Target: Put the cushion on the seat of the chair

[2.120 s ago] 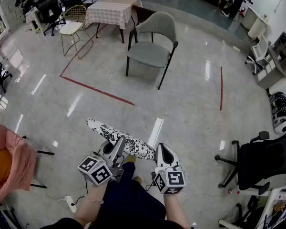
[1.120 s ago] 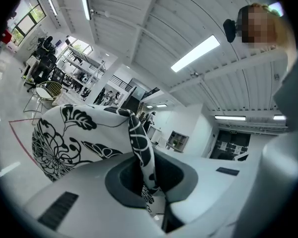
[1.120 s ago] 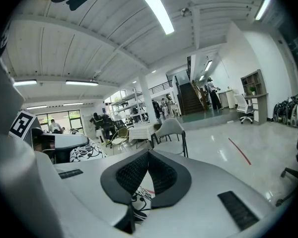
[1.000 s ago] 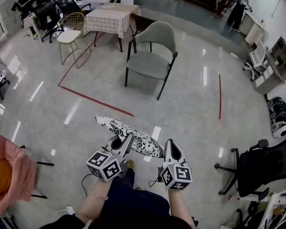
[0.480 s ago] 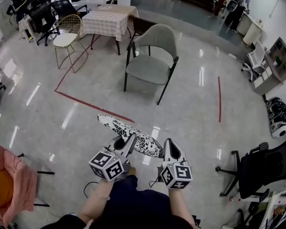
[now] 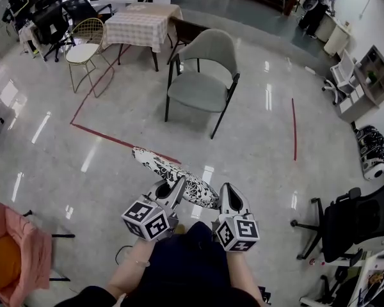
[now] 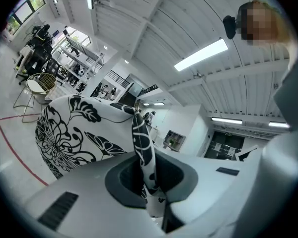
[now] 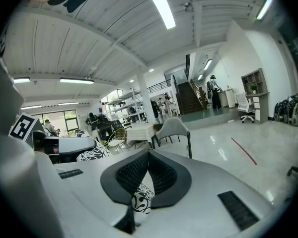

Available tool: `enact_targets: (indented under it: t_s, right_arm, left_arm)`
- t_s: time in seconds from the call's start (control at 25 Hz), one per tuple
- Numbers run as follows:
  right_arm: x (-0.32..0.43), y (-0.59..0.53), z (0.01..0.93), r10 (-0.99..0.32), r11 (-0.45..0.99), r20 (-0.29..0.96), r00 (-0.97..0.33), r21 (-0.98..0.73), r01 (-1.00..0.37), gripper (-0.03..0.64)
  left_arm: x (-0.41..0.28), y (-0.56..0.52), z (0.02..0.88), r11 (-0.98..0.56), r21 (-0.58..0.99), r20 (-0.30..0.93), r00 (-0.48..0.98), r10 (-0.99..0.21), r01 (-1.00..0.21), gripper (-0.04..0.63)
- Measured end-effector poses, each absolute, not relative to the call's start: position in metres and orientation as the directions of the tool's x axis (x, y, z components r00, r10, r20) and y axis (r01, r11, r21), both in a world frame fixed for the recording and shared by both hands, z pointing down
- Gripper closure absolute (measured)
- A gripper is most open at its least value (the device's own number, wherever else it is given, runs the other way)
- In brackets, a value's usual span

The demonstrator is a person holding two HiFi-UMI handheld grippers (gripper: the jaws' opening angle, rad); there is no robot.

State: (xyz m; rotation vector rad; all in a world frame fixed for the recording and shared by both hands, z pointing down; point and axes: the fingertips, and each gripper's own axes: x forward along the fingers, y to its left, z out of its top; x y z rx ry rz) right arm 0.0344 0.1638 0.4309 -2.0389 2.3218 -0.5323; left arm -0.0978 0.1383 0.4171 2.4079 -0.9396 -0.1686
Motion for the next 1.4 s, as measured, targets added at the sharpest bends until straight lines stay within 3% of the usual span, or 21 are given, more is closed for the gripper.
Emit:
enact_targets:
  t_s: [1.4]
  right_arm:
    - [0.081, 0.067, 0.441, -0.957, 0.104, 0.237, -0.170, -0.267, -0.958, 0.601]
  left_arm:
    - [-0.050, 0.044, 0.434, -0.586, 0.551, 0.120, 0.751, -0.649, -0.595, 0.569]
